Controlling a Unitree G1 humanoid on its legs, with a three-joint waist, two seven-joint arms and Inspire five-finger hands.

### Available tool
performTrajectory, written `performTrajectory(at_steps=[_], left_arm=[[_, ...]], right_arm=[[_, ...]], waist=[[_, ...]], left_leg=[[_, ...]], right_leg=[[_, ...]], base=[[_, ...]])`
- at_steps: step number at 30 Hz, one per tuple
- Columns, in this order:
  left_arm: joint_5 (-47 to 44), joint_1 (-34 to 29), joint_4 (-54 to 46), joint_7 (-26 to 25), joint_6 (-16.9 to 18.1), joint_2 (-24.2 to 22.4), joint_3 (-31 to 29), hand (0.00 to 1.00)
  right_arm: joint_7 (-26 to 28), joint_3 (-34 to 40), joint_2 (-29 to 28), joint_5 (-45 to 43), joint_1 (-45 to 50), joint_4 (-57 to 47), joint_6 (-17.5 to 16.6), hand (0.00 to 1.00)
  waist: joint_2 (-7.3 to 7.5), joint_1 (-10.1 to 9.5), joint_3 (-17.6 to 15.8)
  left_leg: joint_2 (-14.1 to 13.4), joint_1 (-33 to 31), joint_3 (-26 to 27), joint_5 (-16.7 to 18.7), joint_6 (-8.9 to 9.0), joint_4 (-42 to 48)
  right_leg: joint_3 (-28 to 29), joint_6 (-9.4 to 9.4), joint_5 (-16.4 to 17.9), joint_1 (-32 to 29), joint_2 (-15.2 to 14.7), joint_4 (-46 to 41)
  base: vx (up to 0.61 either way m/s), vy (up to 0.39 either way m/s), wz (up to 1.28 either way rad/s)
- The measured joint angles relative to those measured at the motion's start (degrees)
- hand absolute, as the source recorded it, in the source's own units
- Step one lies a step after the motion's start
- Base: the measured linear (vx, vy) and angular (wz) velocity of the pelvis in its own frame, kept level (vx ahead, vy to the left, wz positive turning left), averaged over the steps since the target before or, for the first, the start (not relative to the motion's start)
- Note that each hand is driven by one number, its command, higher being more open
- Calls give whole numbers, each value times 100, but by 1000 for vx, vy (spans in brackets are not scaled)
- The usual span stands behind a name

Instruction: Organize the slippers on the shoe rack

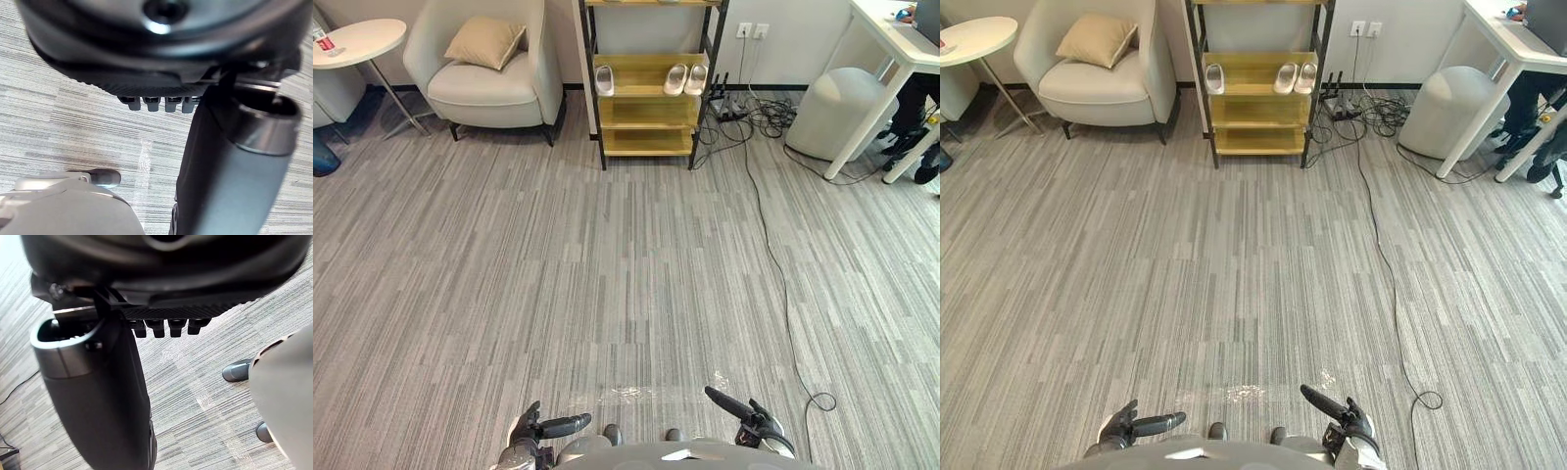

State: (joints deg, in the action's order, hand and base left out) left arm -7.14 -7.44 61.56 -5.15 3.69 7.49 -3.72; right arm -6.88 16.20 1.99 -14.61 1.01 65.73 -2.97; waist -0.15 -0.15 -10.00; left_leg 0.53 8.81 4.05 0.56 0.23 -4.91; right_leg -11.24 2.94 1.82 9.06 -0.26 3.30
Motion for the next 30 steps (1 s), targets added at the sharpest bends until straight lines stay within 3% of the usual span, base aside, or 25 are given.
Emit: performTrajectory(at_steps=[30], left_arm=[[-105, -4, 8, 11, 2, 10, -2, 100]], right_arm=[[5, -156, 23, -16, -14, 11, -6, 100]], waist=[[24, 11, 8]], left_leg=[[-8, -50, -64, -52, 63, 0]], right_leg=[[-159, 2, 2, 2, 1, 8]], base=[[-5, -8, 2]])
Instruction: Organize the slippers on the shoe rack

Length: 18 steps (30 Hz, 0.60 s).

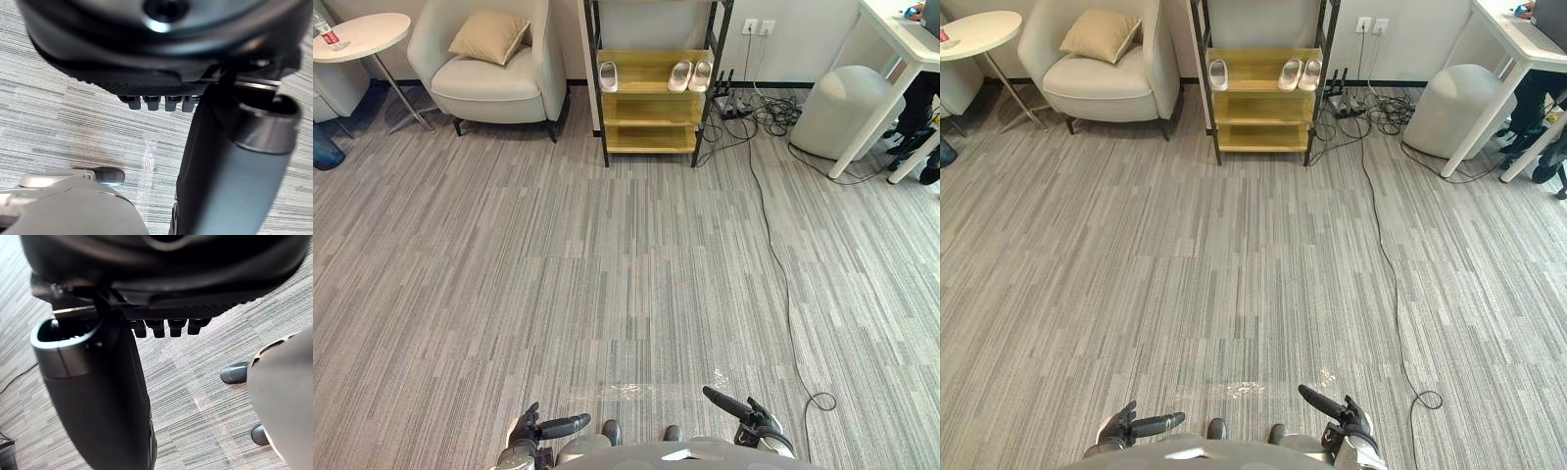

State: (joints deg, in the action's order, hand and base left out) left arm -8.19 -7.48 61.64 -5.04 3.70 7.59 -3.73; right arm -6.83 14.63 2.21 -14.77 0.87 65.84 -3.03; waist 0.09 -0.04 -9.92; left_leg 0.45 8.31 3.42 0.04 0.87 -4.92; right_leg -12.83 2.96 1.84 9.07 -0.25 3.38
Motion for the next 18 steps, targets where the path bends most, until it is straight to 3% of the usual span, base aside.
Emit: performTrajectory(at_steps=[7, 9, 11, 13, 14, 15, 17, 18], left_arm=[[0, 12, 2, -7, -2, 32, -1, 100], [-3, 80, 3, -10, -4, 77, -13, 100], [-9, 85, -3, -10, -6, 18, -231, 100], [-14, 82, -68, -8, -4, -59, -427, 100], [-22, 83, -111, -11, 0, -92, -490, 100], [-62, 63, -314, -12, 60, -254, -733, 100], [-136, 69, -428, -13, 142, -316, -739, 100], [-139, 126, -429, -8, 171, -314, -739, 100]], right_arm=[[-1, 11, -24, -64, 2, -1, -2, 100], [1, 9, -51, -112, -22, -4, -9, 100], [-1, 13, -37, -115, 6, -15, -11, 100], [-3, 49, -33, -117, 26, -87, -12, 100], [-5, 47, -32, -120, 50, -136, -12, 100], [-16, 40, 20, -121, 169, -291, -18, 100], [-86, 45, 73, -121, 163, -292, -9, 100], [-99, 44, 95, -122, 147, -262, -6, 100]], waist=[[45, 26, 36], [105, 21, 22], [70, 1, -53], [13, -24, -113], [-10, -38, -132], [-164, -160, -190], [-247, -248, -226], [-253, -283, -237]], left_leg=[[0, -154, -92, 2, 41, 95], [-12, -598, -88, 316, 117, 797], [-158, -1058, 74, 819, 343, 2091], [-332, -1503, 301, 966, 451, 3298], [-403, -1640, 377, 959, 442, 3659], [-690, -2188, 558, 992, 267, 4953], [-812, -2531, 556, 1232, 240, 5357], [-818, -2755, 539, 1297, 267, 5104]], right_leg=[[-121, -5, 3, -49, -5, 13], [-156, -56, 35, -154, -27, -34], [-157, -218, 182, -53, 17, -110], [-109, -273, 325, 44, 46, -219], [-84, -293, 362, 64, 53, -247], [81, -417, 449, 203, 133, -298], [272, -473, 562, 213, 100, -423], [376, -456, 628, 199, 6, -448]], base=[[-7, -16, 8], [-15, -23, 14], [-39, -17, 3], [-25, -5, -11], [14, 4, -36], [75, 26, -45], [159, 88, -53], [171, 124, -45]])
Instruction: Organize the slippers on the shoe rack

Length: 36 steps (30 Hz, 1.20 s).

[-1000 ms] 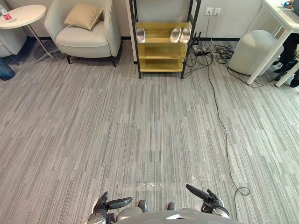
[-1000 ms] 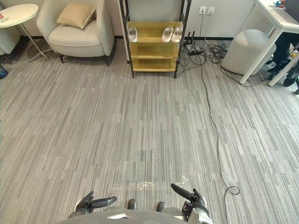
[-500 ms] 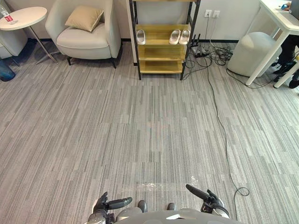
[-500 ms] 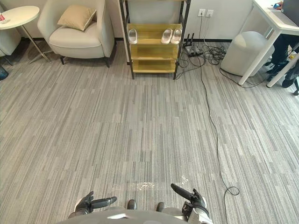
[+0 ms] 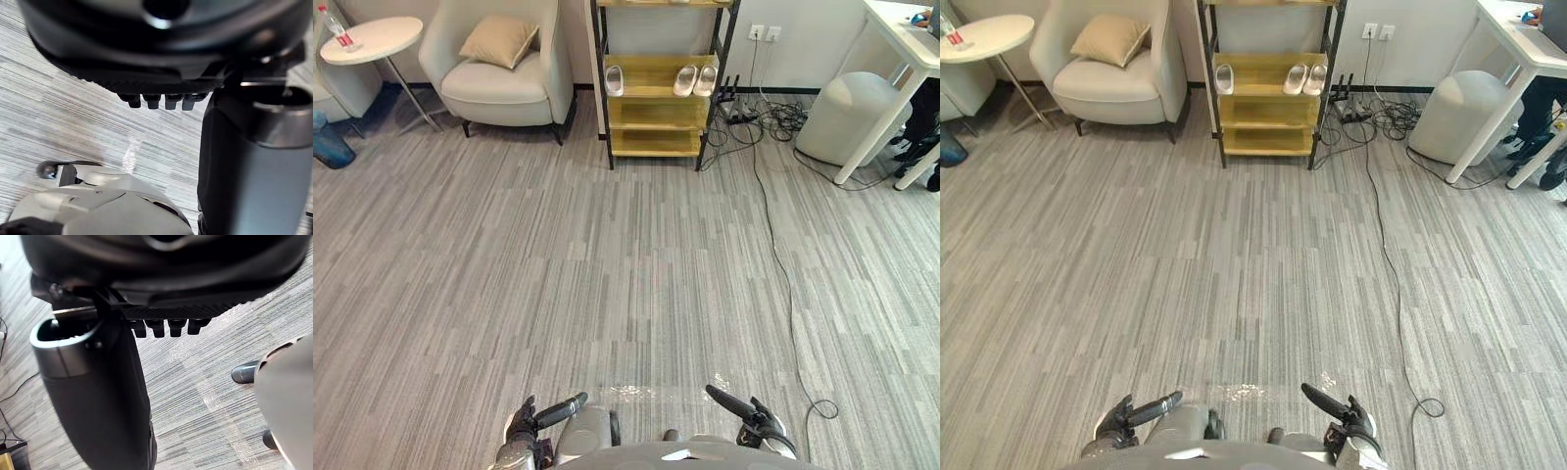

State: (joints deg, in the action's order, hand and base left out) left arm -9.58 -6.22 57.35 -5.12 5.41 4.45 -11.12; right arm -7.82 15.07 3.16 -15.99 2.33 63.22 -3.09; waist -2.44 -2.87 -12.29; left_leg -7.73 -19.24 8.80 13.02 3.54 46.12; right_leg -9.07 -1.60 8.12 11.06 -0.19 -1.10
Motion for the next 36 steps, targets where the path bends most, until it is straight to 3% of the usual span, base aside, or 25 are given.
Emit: performTrajectory(at_steps=[2, 4, 5, 6, 7, 9, 10, 11, 12, 13, 14, 16, 17, 18, 19, 20, 21, 23, 24, 26, 29, 31, 32, 34, 36], left_arm=[[1, 53, 6, 3, 25, 22, 6, 100], [2, 90, 25, -10, 8, 22, 17, 100], [2, 51, 45, -58, 10, 0, 79, 100], [1, 56, 52, -59, 3, 0, 84, 100], [5, 113, 39, -68, 7, 66, 105, 100], [9, 254, 90, -75, -7, 144, 117, 100], [9, 301, 166, -76, -49, 144, 118, 100], [9, 288, 252, -75, -99, 151, 135, 100], [9, 254, 261, -78, -119, 158, 144, 100], [11, 228, 263, -82, -136, 184, 215, 100], [13, 226, 261, -79, -161, 233, 389, 100], [14, 214, 263, -88, -181, 241, 481, 100], [14, 214, 262, -86, -180, 239, 573, 100], [15, 214, 262, -80, -180, 225, 589, 100], [16, 225, 262, -77, -180, 215, 586, 100], [28, 305, 261, -73, -178, 201, 585, 100], [30, 310, 261, -73, -179, 200, 585, 100], [140, 356, 252, -70, -158, 194, 603, 100], [152, 459, 334, -69, -159, 65, 620, 100], [279, 507, 382, -53, -155, -67, 618, 100], [371, 531, 354, -14, -163, -172, 508, 100], [380, 531, 221, -2, -165, -256, 215, 100], [376, 514, 66, 5, -156, -297, 87, 100], [330, 506, -106, 6, -107, -273, 71, 100], [305, 520, -264, 10, -43, -271, 88, 100]], right_arm=[[-33, 1, 5, 0, -16, 10, 12, 100], [-78, 3, 47, 0, -19, 10, 18, 100], [-117, 0, 115, -1, -27, 13, 25, 100], [-121, -2, 116, -2, -29, 20, 32, 100], [-111, -49, 35, 2, -83, 44, 52, 100], [-86, -42, -78, 9, -136, 48, 52, 100], [-54, -47, -93, 17, -187, 48, 54, 100], [5, -56, -112, 28, -240, 48, 50, 100], [27, -67, -125, 31, -266, 47, 49, 100], [47, -98, -134, 31, -289, 5, 42, 100], [75, -141, -134, 77, -345, -53, 23, 100], [103, -171, -95, 140, -411, -144, 11, 100], [108, -202, -60, 255, -421, -265, -23, 100], [111, -274, -23, 269, -437, -284, -47, 100], [125, -285, -13, 290, -459, -305, -62, 100], [130, -344, -12, 310, -501, -350, -52, 100], [130, -347, -12, 310, -502, -350, -51, 100], [131, -411, -11, 307, -489, -371, -25, 100], [149, -447, 72, 274, -445, -283, 15, 100], [141, -435, 175, 281, -587, -211, 12, 100], [141, -217, 107, 245, -502, -156, 36, 100], [97, -223, 94, 245, -316, -333, 32, 100], [98, -239, 95, 244, -213, -414, 29, 100], [96, -264, 68, 238, -138, -428, 27, 100], [93, -278, 43, 226, -149, -421, 29, 100]], waist=[[24, -6, -20], [18, -9, -26], [-48, -36, -24], [-46, -50, -21], [89, -85, 19], [245, -126, 24], [256, -180, 31], [275, -242, 40], [283, -239, 45], [282, -211, 44], [273, -173, 28], [260, -118, 14], [198, -77, -39], [143, -27, -78], [130, 22, -88], [123, 94, -126], [125, 98, -128], [214, 194, -133], [135, 258, -198], [-12, 248, -215], [-89, 308, -230], [-168, 303, -277], [-186, 246, -308], [-111, 140, -324], [-69, 75, -335]], left_leg=[[77, -99, 4, -42, 36, -886], [217, -98, -42, -343, 178, -2064], [207, -6, -27, -900, 194, -2677], [229, 4, 0, -1087, 96, -2667], [427, -107, 72, -856, -298, -2319], [592, -162, 142, -423, -411, -1943], [610, -33, 210, -224, -523, -1810], [621, 329, 320, -20, -607, -1852], [637, 501, 345, 25, -626, -1909], [656, 714, 349, 98, -660, -2000], [670, 1083, 337, 154, -670, -2214], [679, 1564, 335, 159, -679, -2562], [622, 2152, 329, 157, -674, -2984], [552, 2434, 321, 154, -670, -3153], [466, 2623, 308, 154, -670, -3226], [296, 2861, 235, 155, -668, -3306], [292, 2866, 227, 155, -668, -3308], [239, 2971, 70, 190, -539, -3357], [99, 3234, -207, 339, -205, -3471], [-65, 3225, -463, 265, -137, -3445], [-358, 2785, -847, 74, 142, -2097], [-665, 1854, -946, -472, 277, 69], [-841, 1353, -758, -395, 275, 1071], [-854, 797, -455, -231, 166, 1620], [-664, 190, -194, -49, 41, 1302]], right_leg=[[135, 151, 138, -3, -216, -43], [248, 386, 327, -1, -452, -104], [339, 583, 511, 22, -545, -162], [354, 614, 571, 36, -586, -187], [386, 650, 676, 96, -783, -254], [461, 767, 744, 8, -996, -662], [562, 819, 764, -169, -1064, -1303], [736, 1010, 659, -526, -1144, -2412], [792, 1229, 588, -659, -1171, -2913], [861, 1609, 482, -913, -1161, -3649], [822, 1655, 450, -1380, -1151, -4872], [416, 1384, 563, -1828, -1252, -5713], [-118, 932, 803, -2139, -1320, -5855], [-347, 701, 939, -2279, -1257, -5612], [-500, 569, 1019, -2436, -1159, -5276], [-521, 539, 1019, -2854, -894, -4274], [-516, 542, 1014, -2871, -885, -4239], [-239, 554, 403, -3048, -721, -2837], [-209, 228, -678, -2906, -541, -2298], [-212, 136, -337, -2921, -345, -2407], [-478, -2, 111, -2533, -168, -2438], [-716, -63, 272, -1899, -65, -2103], [-824, -130, 363, -1471, 16, -1877], [-908, -141, 442, -945, 32, -1510], [-992, -92, 464, -447, 31, -1019]], base=[[259, 197, -40], [353, 268, -37], [324, 247, -31], [434, 299, -30], [373, 230, -6], [485, 266, 0], [704, 342, -24], [611, 273, -33], [524, 205, -24], [399, 98, -6], [500, 77, -6], [442, 35, -9], [454, -24, -10], [625, -86, -7], [520, -176, 10], [434, -198, 13], [443, -251, 30], [368, -235, 46], [450, -300, 35], [544, -368, 2], [363, -244, 29], [357, -207, 58], [258, -111, 45], [288, -89, 31], [399, -54, 26]])
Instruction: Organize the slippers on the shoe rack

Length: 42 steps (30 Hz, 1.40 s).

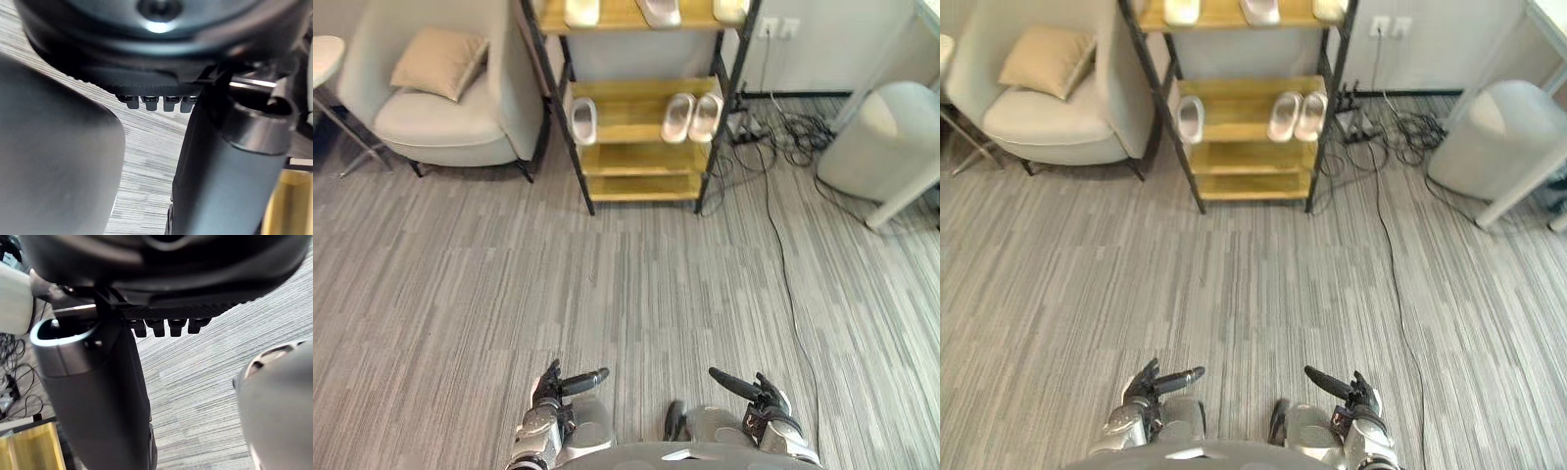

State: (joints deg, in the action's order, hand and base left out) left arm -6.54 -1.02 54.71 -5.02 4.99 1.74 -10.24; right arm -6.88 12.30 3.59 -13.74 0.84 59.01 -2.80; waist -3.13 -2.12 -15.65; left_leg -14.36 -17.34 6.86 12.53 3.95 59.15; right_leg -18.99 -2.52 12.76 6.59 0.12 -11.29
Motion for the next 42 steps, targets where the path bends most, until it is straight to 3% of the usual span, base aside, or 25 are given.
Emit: performTrajectory(at_steps=[3, 5, 6, 7, 8, 10, 12, 13, 15, 17, 18, 20, 22, 23, 24, 27, 30, 31, 32, 34, 37, 38, 39, 40, 42], left_arm=[[-91, 51, -57, -2, -3, 38, 32, 100], [-93, 61, -23, -4, -6, 31, 105, 100], [-102, 86, 29, 0, 0, 73, 109, 100], [-98, 103, 37, 2, -1, 81, 109, 100], [-50, 177, 102, 1, -10, 239, 207, 100], [-59, 202, 183, 14, -9, 238, 213, 100], [-57, 196, 309, -2, -17, 305, 323, 100], [-51, 192, 414, -8, -56, 353, 448, 100], [-16, 131, 516, -36, -84, 386, 485, 100], [-10, 110, 559, -65, -105, 397, 484, 100], [-16, 99, 580, -86, -139, 391, 478, 100], [-17, 56, 579, -85, -138, 369, 474, 100], [-19, 11, 579, -84, -138, 357, 464, 100], [-18, -16, 582, -83, -138, 353, 428, 100], [-18, 1, 625, -90, -134, 342, 415, 100], [23, -20, 678, -80, -128, 112, 375, 100], [54, -26, 628, -22, -131, 36, 148, 100], [49, -33, 548, -2, -132, 2, -23, 100], [40, -47, 454, -3, -128, 1, -40, 100], [35, -40, 313, 6, -125, 25, -24, 100], [29, -1, 214, 22, -73, 31, 1, 100], [32, 21, 191, 21, -67, 42, 42, 100], [31, 20, 179, 23, -57, 50, 82, 100], [23, 3, 193, 20, -55, 57, 113, 100], [33, 4, 284, -5, -45, 176, 211, 100]], right_arm=[[-12, 32, -84, -12, -193, 194, 1, 100], [-35, 74, -79, -10, -228, 280, 2, 100], [-46, 49, -147, -10, -226, 359, 10, 100], [-45, 48, -166, -8, -243, 374, 11, 100], [-3, 7, -300, 6, -253, 378, 19, 100], [21, 11, -329, 15, -246, 402, 27, 100], [48, 4, -325, 16, -249, 362, 0, 100], [62, 5, -308, 21, -243, 301, -5, 100], [70, 4, -275, 26, -243, 192, -43, 100], [71, 2, -274, 28, -243, 163, -71, 100], [71, 4, -262, 28, -249, 132, -107, 100], [70, 5, -256, 27, -272, 122, -130, 100], [70, 2, -253, 27, -300, 93, -128, 100], [70, 3, -246, 28, -296, 135, -94, 100], [74, 8, -170, 29, -304, 195, -71, 100], [73, 120, -69, 42, -316, 258, -63, 100], [57, 285, -72, 35, -159, 241, -27, 100], [51, 271, -75, 21, 6, 143, -30, 100], [35, 265, -78, 17, 123, 89, -33, 100], [30, 262, -115, 17, 191, 65, -31, 100], [30, 265, -139, 13, 212, 78, -27, 100], [28, 270, -147, 13, 203, 116, -20, 100], [24, 276, -146, 13, 179, 163, -18, 100], [18, 276, -119, 18, 172, 219, -14, 100], [4, 234, -191, 17, 116, 288, 5, 100]], waist=[[146, -108, -36], [123, -164, -3], [183, -234, 29], [224, -234, 27], [466, -214, 112], [494, -233, 140], [520, -208, 160], [543, -181, 173], [536, -55, 175], [493, -16, 154], [474, -14, 147], [415, -16, 180], [396, 9, 199], [429, 15, 216], [384, 26, 235], [89, 38, 323], [38, 96, 319], [47, 91, 295], [54, 73, 290], [84, 41, 264], [137, -6, 231], [175, -41, 206], [194, -65, 194], [173, -96, 196], [360, -57, 254]], left_leg=[[689, -303, 290, -38, -45, -2514], [1004, -184, 354, -1062, -98, -4197], [1096, -82, 360, -1446, -674, -4181], [1125, -82, 368, -1412, -659, -4146], [1307, -153, 395, -1070, -756, -3869], [1328, -22, 412, -648, -839, -3538], [1405, 480, 447, -258, -901, -3592], [1484, 854, 413, -44, -913, -3657], [1563, 1425, 247, 94, -921, -3903], [1563, 1744, 135, 90, -915, -4127], [1488, 2079, -19, 80, -899, -4376], [1337, 2265, -156, 84, -813, -4559], [1183, 2535, -273, 133, -577, -4830], [1168, 2702, -348, 232, -407, -4905], [1100, 2796, -427, 295, -303, -4929], [834, 2817, -439, 290, -205, -4789], [562, 2336, -482, 254, 51, -3234], [331, 1781, -483, 27, 194, -1831], [98, 1340, -388, 52, 175, -843], [-14, 877, -190, 92, 155, -251], [166, 406, 86, 341, 120, -985], [429, 373, 66, 345, 127, -1906], [680, 381, -19, 165, 101, -2840], [903, 510, -190, -557, -211, -3514], [1086, 661, -103, -552, -297, -3688]], right_leg=[[-15, 256, -6, 447, -205, 419], [67, 480, 130, 693, -248, 574], [201, 637, 238, 861, -307, 656], [197, 647, 244, 881, -351, 664], [251, 686, 227, 883, -574, 526], [458, 707, 235, 662, -739, -376], [876, 1163, -74, -16, -1053, -2511], [891, 1191, -77, -524, -1264, -3863], [524, 923, 91, -1039, -1431, -4677], [311, 751, 197, -1264, -1414, -4547], [59, 567, 311, -1541, -1334, -3912], [42, 539, 323, -1820, -1135, -2864], [116, 595, -87, -2002, -931, -1455], [253, 480, -903, -1999, -854, -1056], [251, 292, -934, -1933, -784, -1128], [154, 174, -547, -1880, -573, -1249], [-72, 97, -327, -1299, -382, -935], [-187, 53, -213, -911, -282, -768], [-256, 13, -130, -628, -168, -627], [-302, 24, -69, -289, -117, -415], [-294, 102, -116, 129, -137, -7], [-271, 146, -124, 266, -209, 97], [-217, 237, -100, 349, -284, 151], [-88, 394, -46, 425, -320, 198], [54, 459, -41, 440, -468, 229]], base=[[489, 84, 1], [588, 184, -20], [558, 159, -26], [341, 71, -6], [549, 146, 14], [534, 168, 4], [442, 135, -7], [547, 121, 9], [498, 55, 37], [420, -37, 44], [297, -63, 43], [322, -119, 47], [510, -264, 44], [507, -292, 37], [431, -266, 15], [360, -241, 3], [433, -315, 30], [235, -169, 35], [276, -169, 33], [262, -96, 13], [293, 20, -1], [295, 126, -13], [248, 162, -28], [311, 199, -26], [318, 154, -8]])
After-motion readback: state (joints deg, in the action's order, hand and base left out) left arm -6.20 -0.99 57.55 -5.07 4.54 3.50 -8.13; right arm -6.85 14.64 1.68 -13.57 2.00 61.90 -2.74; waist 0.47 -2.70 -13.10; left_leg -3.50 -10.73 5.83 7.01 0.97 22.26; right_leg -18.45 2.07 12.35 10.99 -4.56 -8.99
